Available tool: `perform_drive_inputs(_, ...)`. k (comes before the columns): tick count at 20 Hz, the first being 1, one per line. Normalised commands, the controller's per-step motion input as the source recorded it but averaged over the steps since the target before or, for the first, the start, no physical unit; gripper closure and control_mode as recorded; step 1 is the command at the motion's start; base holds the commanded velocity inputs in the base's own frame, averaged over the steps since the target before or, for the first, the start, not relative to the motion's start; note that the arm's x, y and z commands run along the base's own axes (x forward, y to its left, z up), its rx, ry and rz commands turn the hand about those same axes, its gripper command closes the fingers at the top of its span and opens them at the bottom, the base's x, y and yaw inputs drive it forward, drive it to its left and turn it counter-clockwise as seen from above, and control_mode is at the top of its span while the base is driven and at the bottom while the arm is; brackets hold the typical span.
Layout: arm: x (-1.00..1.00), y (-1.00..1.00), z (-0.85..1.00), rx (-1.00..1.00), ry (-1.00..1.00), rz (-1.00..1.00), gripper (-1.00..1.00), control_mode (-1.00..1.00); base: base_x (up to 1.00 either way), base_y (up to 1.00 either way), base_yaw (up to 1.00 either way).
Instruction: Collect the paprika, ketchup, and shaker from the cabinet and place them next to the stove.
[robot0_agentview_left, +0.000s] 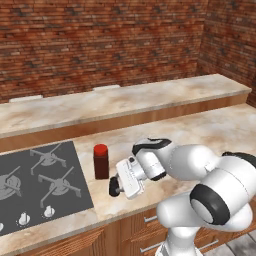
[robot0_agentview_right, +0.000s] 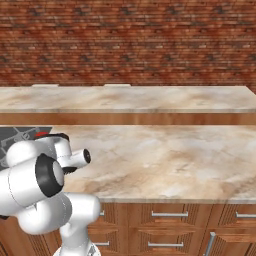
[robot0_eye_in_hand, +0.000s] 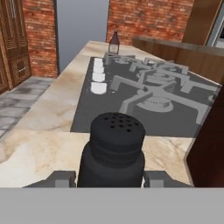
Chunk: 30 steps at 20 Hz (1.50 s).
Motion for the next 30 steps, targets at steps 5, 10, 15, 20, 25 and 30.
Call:
perform_drive_inputs(5, 0.00, 0.00, -0.03, 0.00, 0.00, -0.04, -1.00, -1.00, 0.00, 0.00, 0.00)
perform_drive_inputs(10, -0.10, -0.06, 0.02, 0.00, 0.00, -0.04, -1.00, -1.00, 0.00, 0.00, 0.00)
perform_drive_inputs(15, -0.17, -0.22, 0.19, 0.00, 0.06, -0.08, -1.00, -1.00, 0.00, 0.00, 0.00)
perform_drive_inputs(20, -0.01, -0.39, 0.22, 0.00, 0.09, -0.07, -1.00, -1.00, 0.00, 0.00, 0.00)
perform_drive_inputs(25, -0.08, -0.48, 0.26, 0.00, 0.06, -0.06, -1.00, -1.00, 0.00, 0.00, 0.00)
perform_drive_inputs(30, -0.39, -0.40, 0.38, 0.00, 0.01, -0.10, -1.00, -1.00, 0.00, 0.00, 0.00)
